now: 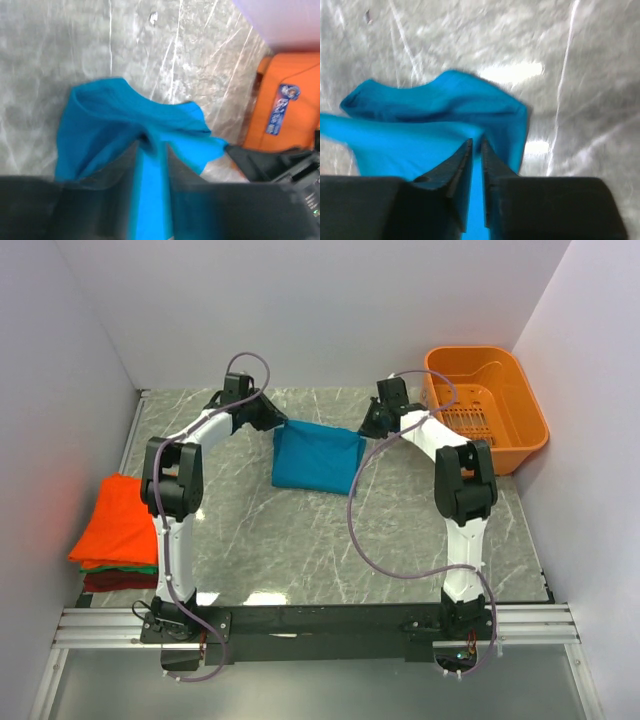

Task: Fold and stack the t-shirts
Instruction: Fold the tshirt

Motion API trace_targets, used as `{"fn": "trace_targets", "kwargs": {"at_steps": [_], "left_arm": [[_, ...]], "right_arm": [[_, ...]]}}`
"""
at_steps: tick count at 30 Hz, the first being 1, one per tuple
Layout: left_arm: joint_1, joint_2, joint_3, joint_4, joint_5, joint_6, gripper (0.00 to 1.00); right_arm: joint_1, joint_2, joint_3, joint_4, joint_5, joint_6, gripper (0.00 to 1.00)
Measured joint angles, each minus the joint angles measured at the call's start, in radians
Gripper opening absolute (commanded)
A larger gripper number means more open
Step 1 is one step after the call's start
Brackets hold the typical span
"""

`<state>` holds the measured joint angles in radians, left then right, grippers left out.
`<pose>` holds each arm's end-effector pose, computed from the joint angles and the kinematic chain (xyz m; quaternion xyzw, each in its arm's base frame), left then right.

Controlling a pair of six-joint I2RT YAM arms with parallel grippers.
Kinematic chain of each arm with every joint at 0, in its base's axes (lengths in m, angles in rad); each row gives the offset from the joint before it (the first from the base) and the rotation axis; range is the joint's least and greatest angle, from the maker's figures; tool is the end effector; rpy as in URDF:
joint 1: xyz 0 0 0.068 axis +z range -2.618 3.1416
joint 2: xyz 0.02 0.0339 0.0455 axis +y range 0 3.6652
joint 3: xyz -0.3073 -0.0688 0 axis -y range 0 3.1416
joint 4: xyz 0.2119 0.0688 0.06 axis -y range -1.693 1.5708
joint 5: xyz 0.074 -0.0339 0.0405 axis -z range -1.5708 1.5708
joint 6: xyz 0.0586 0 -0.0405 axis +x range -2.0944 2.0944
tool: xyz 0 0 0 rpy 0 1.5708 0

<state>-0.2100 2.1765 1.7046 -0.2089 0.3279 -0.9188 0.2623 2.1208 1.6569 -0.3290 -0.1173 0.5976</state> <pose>0.4964 -0.1251 0.2418 -0.2431 0.8595 -0.3516 0.2800 0.4712 0.1336 0.2402 0.1322 0.9145 0.2071 0.3215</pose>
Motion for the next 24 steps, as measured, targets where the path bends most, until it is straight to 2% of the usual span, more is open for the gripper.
{"fn": "trace_targets", "kwargs": {"at_steps": [1,4,8,9,10,12,13,16,18,24], "left_arm": [[0.007,0.014,0.006,0.018,0.008,0.008,0.59],[0.036,0.047,0.038,0.033,0.034,0.029,0.72],[0.085,0.025,0.025,0.053,0.031,0.043,0.71],[0.094,0.003,0.0,0.061,0.025,0.042,0.68],[0.101,-0.029,-0.034,0.071,0.017,0.04,0.57],[0.099,-0.1,-0.103,0.072,-0.004,0.034,0.45],[0.089,-0.13,-0.127,0.069,-0.012,0.031,0.29],[0.019,-0.217,-0.198,0.078,-0.049,0.026,0.05],[-0.043,-0.258,-0.251,0.094,-0.069,0.019,0.01],[-0.192,-0.296,-0.441,0.145,-0.079,-0.011,0.01]], "right_arm": [[-0.005,0.016,0.02,-0.002,0.0,-0.007,0.3],[-0.026,0.055,0.084,-0.013,-0.001,-0.03,0.52],[-0.043,0.038,0.13,-0.026,0.02,-0.07,0.53],[-0.044,0.021,0.13,-0.031,0.023,-0.073,0.53],[-0.043,0.004,0.123,-0.03,0.024,-0.075,0.53],[-0.031,-0.047,0.082,-0.018,0.023,-0.075,0.52],[-0.019,-0.08,0.048,-0.016,0.022,-0.075,0.51],[0.046,-0.171,-0.044,-0.008,0.025,-0.074,0.49],[0.099,-0.216,-0.111,0.024,0.017,-0.066,0.47],[0.209,-0.251,-0.298,0.103,-0.063,-0.014,0.43]]}}
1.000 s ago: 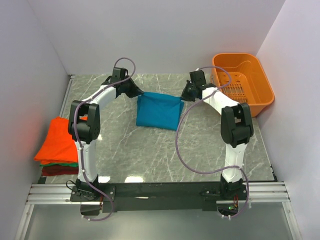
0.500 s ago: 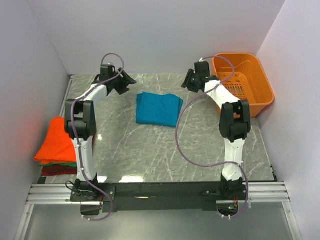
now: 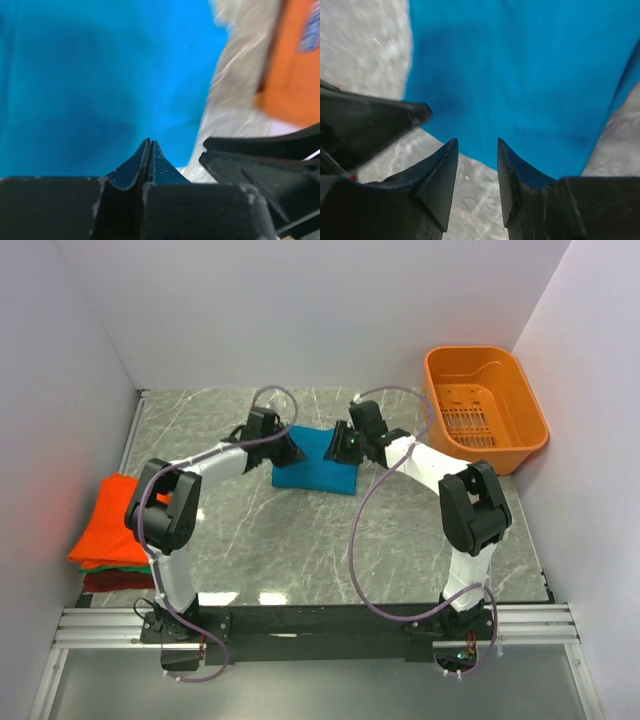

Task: Fold and stack the t-shirts
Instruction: Fold the tshirt

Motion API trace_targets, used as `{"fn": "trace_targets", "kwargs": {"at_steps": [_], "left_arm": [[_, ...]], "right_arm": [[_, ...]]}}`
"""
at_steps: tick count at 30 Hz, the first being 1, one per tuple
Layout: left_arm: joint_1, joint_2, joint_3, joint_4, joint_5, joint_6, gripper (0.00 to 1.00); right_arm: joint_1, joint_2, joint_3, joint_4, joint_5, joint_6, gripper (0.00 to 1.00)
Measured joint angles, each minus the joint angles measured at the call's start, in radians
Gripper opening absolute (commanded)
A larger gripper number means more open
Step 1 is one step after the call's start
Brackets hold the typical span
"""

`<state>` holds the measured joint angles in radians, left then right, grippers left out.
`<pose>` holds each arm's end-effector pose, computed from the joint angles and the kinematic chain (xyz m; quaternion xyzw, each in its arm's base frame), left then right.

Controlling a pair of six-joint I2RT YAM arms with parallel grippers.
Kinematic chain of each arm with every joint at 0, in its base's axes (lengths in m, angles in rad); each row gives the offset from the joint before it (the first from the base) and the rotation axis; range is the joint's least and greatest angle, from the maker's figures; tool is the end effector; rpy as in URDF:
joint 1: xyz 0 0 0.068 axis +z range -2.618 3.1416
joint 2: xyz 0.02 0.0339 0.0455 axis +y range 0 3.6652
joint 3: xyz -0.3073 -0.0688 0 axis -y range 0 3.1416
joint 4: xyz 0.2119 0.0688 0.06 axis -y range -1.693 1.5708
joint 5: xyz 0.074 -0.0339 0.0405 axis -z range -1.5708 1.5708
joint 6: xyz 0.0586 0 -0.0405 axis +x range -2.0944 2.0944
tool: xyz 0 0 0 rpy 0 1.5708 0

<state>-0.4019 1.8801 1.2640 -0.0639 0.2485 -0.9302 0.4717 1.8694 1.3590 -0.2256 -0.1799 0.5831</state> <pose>0.3835 -0.1787 0.2505 -0.1823 0.8784 -0.3521 0.2670 0.3713 0.2012 0.2677 0.0143 0.9111 0.2742 0.3076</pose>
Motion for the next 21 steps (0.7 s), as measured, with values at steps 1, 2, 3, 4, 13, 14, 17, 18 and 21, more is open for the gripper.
{"fn": "trace_targets", "kwargs": {"at_steps": [1,2,3,4,13,14,17,18,21], "left_arm": [[-0.013,0.0,-0.027,0.0,-0.004,-0.004,0.01],[-0.024,0.0,-0.053,0.005,-0.005,-0.011,0.01],[-0.032,0.001,-0.079,0.009,-0.006,-0.016,0.01],[-0.038,0.003,-0.1,0.016,-0.007,-0.021,0.01],[-0.04,0.038,-0.168,0.053,-0.054,-0.037,0.01],[-0.041,0.038,-0.17,0.055,-0.056,-0.038,0.01],[-0.041,0.035,-0.172,0.057,-0.063,-0.041,0.01],[-0.041,0.032,-0.172,0.055,-0.065,-0.04,0.01],[-0.041,0.008,-0.172,0.012,-0.087,-0.032,0.15]], "right_arm": [[0.004,0.002,-0.018,0.004,-0.007,0.006,0.43],[0.006,0.006,-0.036,0.01,-0.013,0.014,0.42],[0.008,0.01,-0.053,0.019,-0.021,0.023,0.42],[0.008,0.014,-0.069,0.031,-0.025,0.03,0.42],[0.008,0.038,-0.189,0.068,0.004,0.056,0.41],[0.007,0.039,-0.192,0.067,0.007,0.056,0.41],[0.0,0.039,-0.2,0.077,0.012,0.056,0.41],[-0.004,0.038,-0.202,0.08,0.009,0.057,0.41],[-0.026,0.035,-0.206,0.084,0.001,0.056,0.41]]}}
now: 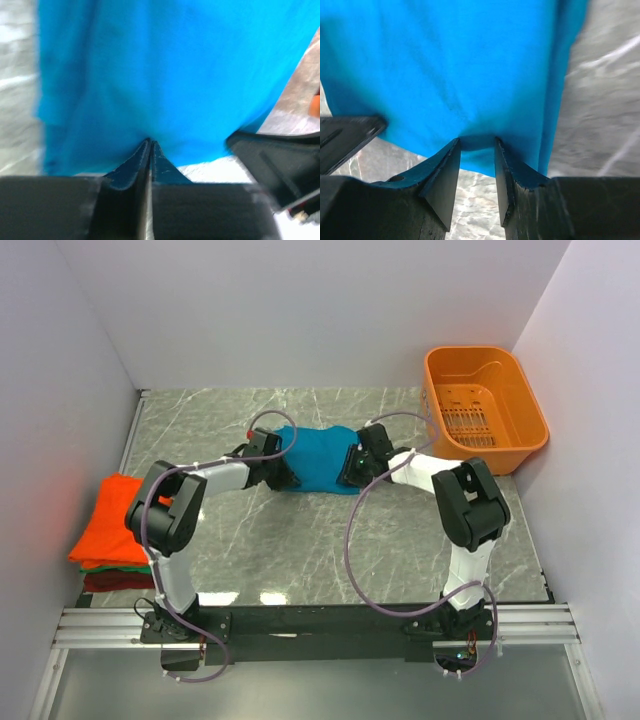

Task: Fold and stack the t-shirts
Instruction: Fold the tshirt, then neatly place the folded tshirt to the corner

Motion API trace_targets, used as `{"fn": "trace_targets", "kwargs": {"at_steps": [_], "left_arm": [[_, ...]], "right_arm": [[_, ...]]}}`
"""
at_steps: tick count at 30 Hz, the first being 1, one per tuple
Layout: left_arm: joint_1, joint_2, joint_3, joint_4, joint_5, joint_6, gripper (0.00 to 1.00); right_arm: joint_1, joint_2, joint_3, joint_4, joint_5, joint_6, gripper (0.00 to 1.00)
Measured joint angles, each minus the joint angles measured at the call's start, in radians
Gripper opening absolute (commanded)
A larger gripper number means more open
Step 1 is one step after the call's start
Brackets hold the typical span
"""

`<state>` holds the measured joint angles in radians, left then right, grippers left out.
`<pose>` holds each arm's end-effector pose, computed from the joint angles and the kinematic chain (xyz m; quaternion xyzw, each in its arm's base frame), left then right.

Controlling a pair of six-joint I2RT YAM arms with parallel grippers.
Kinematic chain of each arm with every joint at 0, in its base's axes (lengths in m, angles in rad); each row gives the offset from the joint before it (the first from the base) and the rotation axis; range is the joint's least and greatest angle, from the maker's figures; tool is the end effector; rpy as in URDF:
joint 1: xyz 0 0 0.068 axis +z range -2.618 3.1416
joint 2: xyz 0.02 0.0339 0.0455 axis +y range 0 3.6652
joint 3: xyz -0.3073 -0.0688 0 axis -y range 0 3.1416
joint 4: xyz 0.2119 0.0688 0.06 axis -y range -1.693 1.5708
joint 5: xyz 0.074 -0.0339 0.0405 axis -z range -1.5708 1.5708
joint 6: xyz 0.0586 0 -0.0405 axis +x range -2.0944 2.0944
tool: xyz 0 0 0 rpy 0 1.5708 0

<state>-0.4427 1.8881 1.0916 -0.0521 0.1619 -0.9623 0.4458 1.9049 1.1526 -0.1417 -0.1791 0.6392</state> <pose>0.3520 -0.1774 0.1970 -0.2119 0.9085 -0.2853 0.2199 0.3555 0.1814 0.2002 0.0612 0.9380 0.2430 0.2396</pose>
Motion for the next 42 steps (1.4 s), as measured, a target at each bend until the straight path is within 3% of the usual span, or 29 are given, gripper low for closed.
{"fn": "trace_targets", "kwargs": {"at_steps": [4,9,14,19,25,38,41,42], "left_arm": [[0.015,-0.063,0.001,-0.082,-0.028,0.02,0.39],[0.094,-0.131,0.027,-0.145,-0.037,0.042,0.58],[0.183,-0.12,0.057,-0.161,-0.027,0.069,0.69],[0.191,-0.036,0.098,-0.123,0.038,0.095,0.73],[0.185,0.066,0.124,-0.066,0.098,0.088,0.72],[0.151,0.167,0.25,-0.06,0.014,0.041,0.58],[0.127,0.193,0.285,-0.066,-0.014,0.022,0.49],[0.117,0.203,0.298,-0.068,-0.025,0.014,0.35]], "right_arm": [[-0.037,0.0,0.005,-0.008,0.005,-0.008,0.41],[-0.066,0.03,0.067,-0.063,0.034,-0.037,0.41],[-0.09,0.082,0.152,-0.093,0.041,-0.072,0.42],[-0.107,0.103,0.223,-0.137,0.046,-0.1,0.42],[-0.109,0.103,0.236,-0.142,0.039,-0.111,0.42],[-0.108,0.013,0.201,-0.148,0.027,-0.112,0.42],[-0.106,-0.022,0.201,-0.148,0.019,-0.109,0.42],[-0.105,-0.034,0.201,-0.148,0.018,-0.108,0.42]]}}
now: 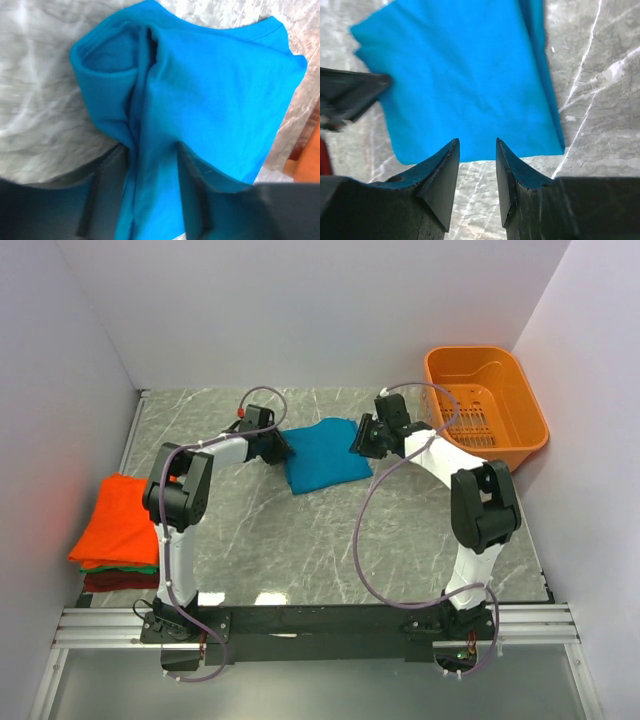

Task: Fold and stack the t-shirts
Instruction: Neatly place the folded tshirt to the corner

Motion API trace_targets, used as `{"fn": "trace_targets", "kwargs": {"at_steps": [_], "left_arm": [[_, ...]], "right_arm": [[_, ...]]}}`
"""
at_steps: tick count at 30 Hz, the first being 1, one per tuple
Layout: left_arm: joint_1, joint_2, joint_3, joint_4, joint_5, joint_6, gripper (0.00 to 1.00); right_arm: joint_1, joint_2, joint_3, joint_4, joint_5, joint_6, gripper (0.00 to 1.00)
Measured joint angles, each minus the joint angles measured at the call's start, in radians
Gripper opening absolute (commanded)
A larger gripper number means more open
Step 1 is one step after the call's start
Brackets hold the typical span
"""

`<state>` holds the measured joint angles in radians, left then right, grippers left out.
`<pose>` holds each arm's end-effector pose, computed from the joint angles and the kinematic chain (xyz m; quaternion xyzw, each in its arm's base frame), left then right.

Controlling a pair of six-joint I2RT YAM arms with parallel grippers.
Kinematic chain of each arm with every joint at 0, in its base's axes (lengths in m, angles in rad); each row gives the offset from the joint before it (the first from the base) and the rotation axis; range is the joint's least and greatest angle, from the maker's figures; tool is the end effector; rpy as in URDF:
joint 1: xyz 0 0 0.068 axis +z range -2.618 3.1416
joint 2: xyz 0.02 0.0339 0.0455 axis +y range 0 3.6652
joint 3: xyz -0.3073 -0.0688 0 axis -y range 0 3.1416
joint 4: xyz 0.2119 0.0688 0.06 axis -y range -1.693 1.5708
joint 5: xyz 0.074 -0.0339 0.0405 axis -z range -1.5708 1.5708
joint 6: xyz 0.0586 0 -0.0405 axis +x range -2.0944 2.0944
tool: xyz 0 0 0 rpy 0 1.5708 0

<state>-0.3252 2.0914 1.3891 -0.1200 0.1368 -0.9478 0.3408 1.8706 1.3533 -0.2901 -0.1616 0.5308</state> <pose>0.4364 -0.1556 0.1923 -0.2606 0.8916 -0.2679 0.2555 0.3887 0.1478 0.2592 0.0578 0.9237 0.2246 0.3050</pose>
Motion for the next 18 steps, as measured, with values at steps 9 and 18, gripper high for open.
{"fn": "trace_targets", "kwargs": {"at_steps": [9,18], "left_arm": [[-0.021,0.013,0.051,-0.108,-0.042,-0.063,0.0],[0.074,-0.139,0.075,-0.361,-0.093,-0.199,0.0]], "right_arm": [[0.043,-0.101,-0.057,-0.002,0.012,0.021,0.43],[0.112,-0.293,-0.267,0.004,0.054,0.075,0.45]]}}
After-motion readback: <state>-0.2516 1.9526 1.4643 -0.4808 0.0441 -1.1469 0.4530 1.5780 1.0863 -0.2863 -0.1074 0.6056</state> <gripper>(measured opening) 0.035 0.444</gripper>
